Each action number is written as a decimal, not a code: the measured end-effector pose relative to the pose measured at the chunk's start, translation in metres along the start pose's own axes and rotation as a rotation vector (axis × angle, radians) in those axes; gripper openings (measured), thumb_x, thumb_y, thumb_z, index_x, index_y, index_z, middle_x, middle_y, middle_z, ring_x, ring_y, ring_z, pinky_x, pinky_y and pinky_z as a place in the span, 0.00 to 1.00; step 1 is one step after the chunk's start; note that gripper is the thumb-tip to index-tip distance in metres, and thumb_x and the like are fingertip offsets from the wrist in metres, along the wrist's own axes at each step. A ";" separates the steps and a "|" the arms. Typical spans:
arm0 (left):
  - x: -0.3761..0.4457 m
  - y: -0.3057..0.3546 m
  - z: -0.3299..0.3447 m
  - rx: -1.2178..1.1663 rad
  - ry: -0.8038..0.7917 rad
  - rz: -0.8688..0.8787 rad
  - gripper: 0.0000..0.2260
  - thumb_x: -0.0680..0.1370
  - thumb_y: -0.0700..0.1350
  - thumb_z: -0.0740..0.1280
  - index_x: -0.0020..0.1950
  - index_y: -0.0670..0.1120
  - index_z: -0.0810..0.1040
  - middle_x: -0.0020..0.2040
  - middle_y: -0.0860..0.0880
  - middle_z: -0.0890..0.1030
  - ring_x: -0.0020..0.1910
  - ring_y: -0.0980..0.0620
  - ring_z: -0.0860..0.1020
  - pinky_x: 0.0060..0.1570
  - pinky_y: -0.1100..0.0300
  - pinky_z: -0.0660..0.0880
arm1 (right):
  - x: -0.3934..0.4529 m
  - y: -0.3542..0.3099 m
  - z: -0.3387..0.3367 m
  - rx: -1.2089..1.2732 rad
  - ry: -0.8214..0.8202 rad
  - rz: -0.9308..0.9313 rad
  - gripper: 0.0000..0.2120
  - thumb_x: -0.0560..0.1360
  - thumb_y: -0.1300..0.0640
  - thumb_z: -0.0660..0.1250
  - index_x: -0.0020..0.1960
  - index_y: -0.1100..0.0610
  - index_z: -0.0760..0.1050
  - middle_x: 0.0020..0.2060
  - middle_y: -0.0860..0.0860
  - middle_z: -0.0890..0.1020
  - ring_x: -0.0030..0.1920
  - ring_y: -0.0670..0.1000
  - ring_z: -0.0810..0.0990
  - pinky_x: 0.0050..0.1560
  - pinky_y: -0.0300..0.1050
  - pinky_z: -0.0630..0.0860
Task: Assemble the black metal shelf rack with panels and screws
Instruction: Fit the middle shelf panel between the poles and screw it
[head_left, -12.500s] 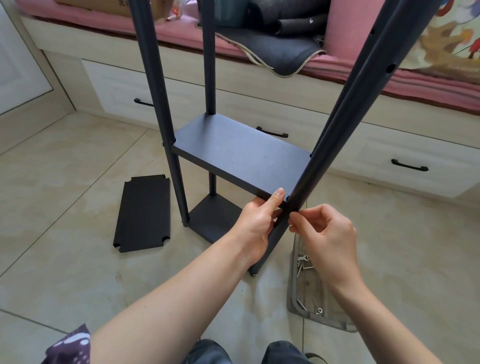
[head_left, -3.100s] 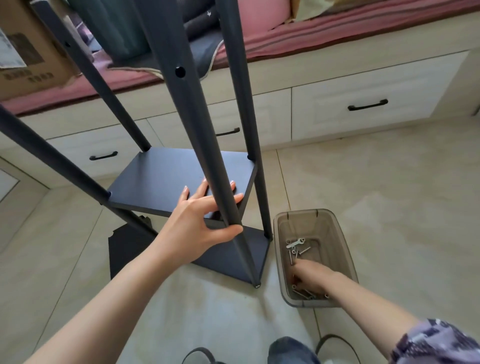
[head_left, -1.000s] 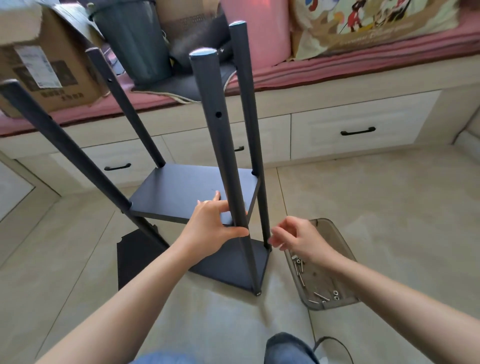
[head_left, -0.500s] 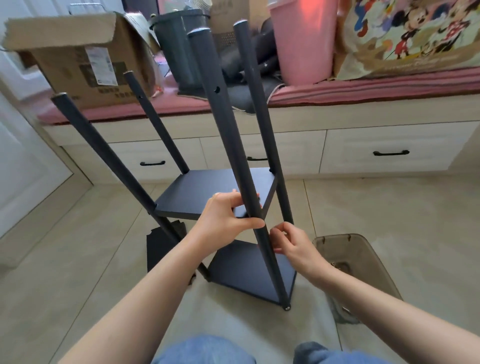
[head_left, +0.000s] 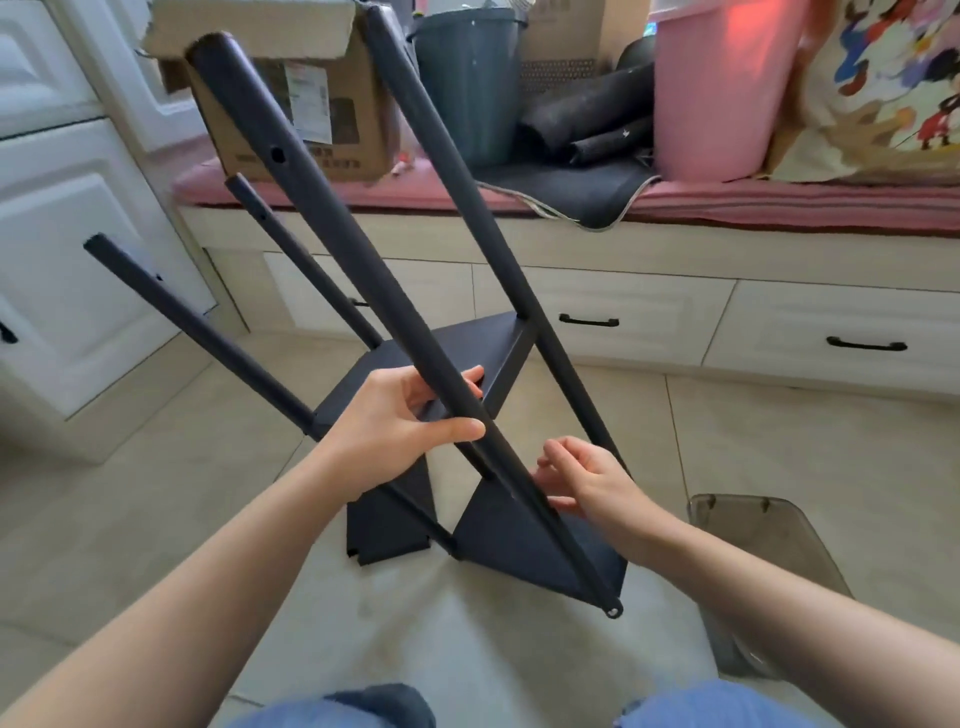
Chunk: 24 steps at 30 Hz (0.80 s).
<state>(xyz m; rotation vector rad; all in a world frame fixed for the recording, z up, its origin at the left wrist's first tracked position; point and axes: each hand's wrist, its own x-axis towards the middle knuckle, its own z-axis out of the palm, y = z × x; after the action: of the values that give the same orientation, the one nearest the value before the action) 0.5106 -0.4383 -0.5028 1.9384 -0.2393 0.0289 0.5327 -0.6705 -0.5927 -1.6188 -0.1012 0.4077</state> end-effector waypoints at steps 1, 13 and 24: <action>-0.006 -0.003 -0.006 -0.033 0.017 -0.006 0.09 0.70 0.44 0.79 0.48 0.54 0.86 0.56 0.65 0.83 0.58 0.67 0.79 0.49 0.78 0.72 | 0.001 -0.002 0.005 -0.019 -0.011 -0.002 0.13 0.83 0.50 0.59 0.47 0.56 0.75 0.38 0.48 0.85 0.45 0.47 0.85 0.43 0.40 0.79; -0.061 -0.033 -0.056 -0.162 0.247 -0.019 0.17 0.67 0.50 0.75 0.55 0.52 0.82 0.59 0.64 0.82 0.59 0.61 0.81 0.52 0.73 0.75 | 0.025 -0.020 0.076 -0.268 0.007 -0.038 0.13 0.82 0.47 0.61 0.50 0.55 0.78 0.42 0.54 0.86 0.44 0.49 0.85 0.49 0.43 0.77; -0.092 -0.086 -0.076 -0.408 0.344 -0.026 0.11 0.72 0.46 0.75 0.54 0.50 0.83 0.64 0.56 0.81 0.64 0.54 0.80 0.59 0.65 0.77 | 0.036 -0.034 0.104 -0.376 0.014 -0.151 0.08 0.79 0.49 0.67 0.49 0.54 0.77 0.34 0.46 0.86 0.38 0.43 0.85 0.41 0.36 0.75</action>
<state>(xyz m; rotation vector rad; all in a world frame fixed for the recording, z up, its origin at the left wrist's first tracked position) 0.4429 -0.3235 -0.5653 1.5005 0.0118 0.2730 0.5394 -0.5575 -0.5702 -1.9682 -0.3024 0.2705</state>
